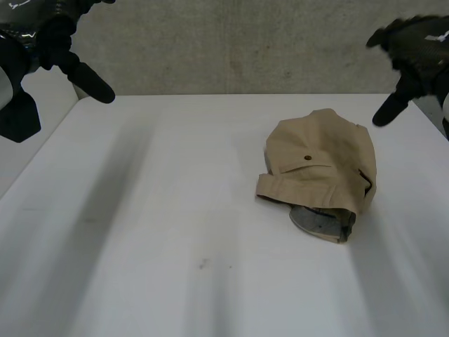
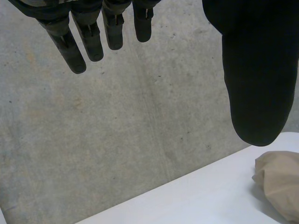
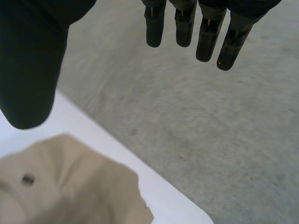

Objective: Fold the shorts.

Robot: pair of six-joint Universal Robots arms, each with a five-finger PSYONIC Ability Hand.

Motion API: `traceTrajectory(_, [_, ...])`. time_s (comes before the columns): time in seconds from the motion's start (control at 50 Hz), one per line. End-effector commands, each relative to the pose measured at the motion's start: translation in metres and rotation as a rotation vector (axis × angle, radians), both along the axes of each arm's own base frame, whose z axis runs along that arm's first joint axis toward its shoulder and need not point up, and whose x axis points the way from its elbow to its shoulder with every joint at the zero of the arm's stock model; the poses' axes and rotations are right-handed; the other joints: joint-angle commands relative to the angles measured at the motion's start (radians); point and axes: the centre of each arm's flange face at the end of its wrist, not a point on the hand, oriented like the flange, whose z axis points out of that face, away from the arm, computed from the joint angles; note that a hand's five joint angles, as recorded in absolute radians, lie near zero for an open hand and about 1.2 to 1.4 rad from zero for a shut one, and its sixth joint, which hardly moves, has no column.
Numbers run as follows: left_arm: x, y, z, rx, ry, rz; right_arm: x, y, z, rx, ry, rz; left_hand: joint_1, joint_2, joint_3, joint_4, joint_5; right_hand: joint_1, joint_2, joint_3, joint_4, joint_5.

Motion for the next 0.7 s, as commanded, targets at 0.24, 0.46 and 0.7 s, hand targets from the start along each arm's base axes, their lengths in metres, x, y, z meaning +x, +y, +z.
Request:
traceTrajectory(0.24, [-0.018, -0.008, -0.036, 0.035, -0.014, -0.046, -0.024, -0.016, -0.113, 0.107, 0.634, 0.297, 0.013, -0.029, -0.044, -0.032, -0.047, -0.032, -0.052, -0.041, -0.064, -0.071])
traceTrajectory(0.46, [-0.023, -0.010, -0.039, 0.039, -0.017, -0.058, -0.011, -0.035, -0.170, 0.133, 0.547, 0.465, 0.013, -0.029, -0.044, -0.032, -0.047, 0.888, 0.867, 0.878, 0.855, 0.848])
traceTrajectory(0.7, [-0.024, -0.015, -0.033, -0.009, 0.000, -0.055, 0.084, 0.023, -0.145, 0.191, 0.222, 0.655, 0.013, -0.029, -0.044, -0.032, -0.047, 1.190, 1.170, 1.180, 1.158, 1.151])
